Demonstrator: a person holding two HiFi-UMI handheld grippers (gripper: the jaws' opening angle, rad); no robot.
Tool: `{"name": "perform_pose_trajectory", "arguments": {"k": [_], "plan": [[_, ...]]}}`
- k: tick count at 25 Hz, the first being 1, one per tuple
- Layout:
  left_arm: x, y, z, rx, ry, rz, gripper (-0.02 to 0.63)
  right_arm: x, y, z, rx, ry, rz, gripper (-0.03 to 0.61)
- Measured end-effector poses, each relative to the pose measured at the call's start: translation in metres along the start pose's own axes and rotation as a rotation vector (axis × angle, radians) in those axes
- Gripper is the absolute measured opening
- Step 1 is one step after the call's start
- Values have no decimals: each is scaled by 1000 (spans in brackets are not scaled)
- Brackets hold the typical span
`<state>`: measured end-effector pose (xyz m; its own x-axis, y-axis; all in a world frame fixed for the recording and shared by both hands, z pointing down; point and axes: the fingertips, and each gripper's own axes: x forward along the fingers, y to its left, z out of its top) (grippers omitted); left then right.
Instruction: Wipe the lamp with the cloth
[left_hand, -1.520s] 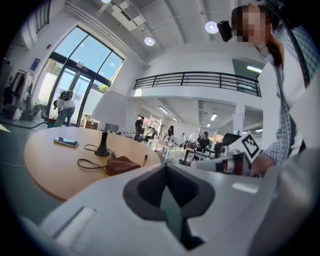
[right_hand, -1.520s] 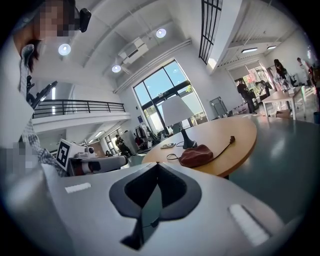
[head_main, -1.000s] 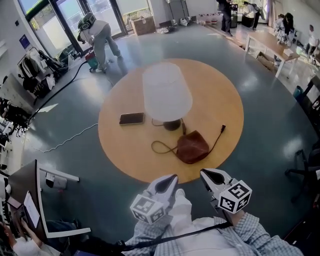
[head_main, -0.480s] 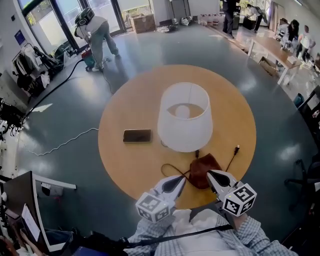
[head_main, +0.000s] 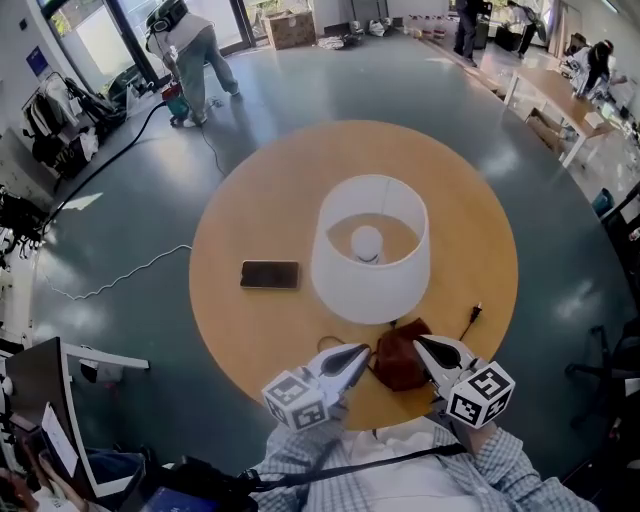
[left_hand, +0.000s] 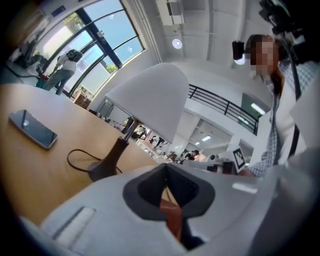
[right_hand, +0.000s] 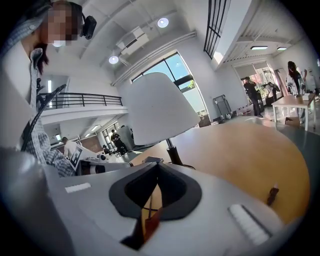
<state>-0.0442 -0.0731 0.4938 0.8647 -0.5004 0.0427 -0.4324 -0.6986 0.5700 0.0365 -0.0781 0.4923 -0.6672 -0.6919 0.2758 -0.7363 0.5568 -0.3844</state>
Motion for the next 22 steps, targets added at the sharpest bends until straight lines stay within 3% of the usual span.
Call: {"name": "perform_pose_trajectory", "arguments": {"k": [4,5,6,7,11,15,19,22], "plan": [[4,10,9,-98,-78,-19,0,3,-9,14,-16,-15,14,3],[5,12,12,-116,-98,-21,32,3,-10,17,-25,-21,22,3],[6,12,15,-135,-118,-30,125,3,-11,20,-32,-25,31,3],[7,11,20,-157,-137,-40,169,2,-11,22,-38,-28,39,3],[10,10,43,-248,-240,-90,258,4,-14,23,-55,-16,57,3],[10,16,65,-344,-387,-165,259,5,-15,20,-62,3,60,3],[-2,22,93,-382,-548,-203,251,4,-18,15,-63,26,57,3],[-6,24,99,-388,-585,-220,195,3,-21,6,-92,61,50,3]]}}
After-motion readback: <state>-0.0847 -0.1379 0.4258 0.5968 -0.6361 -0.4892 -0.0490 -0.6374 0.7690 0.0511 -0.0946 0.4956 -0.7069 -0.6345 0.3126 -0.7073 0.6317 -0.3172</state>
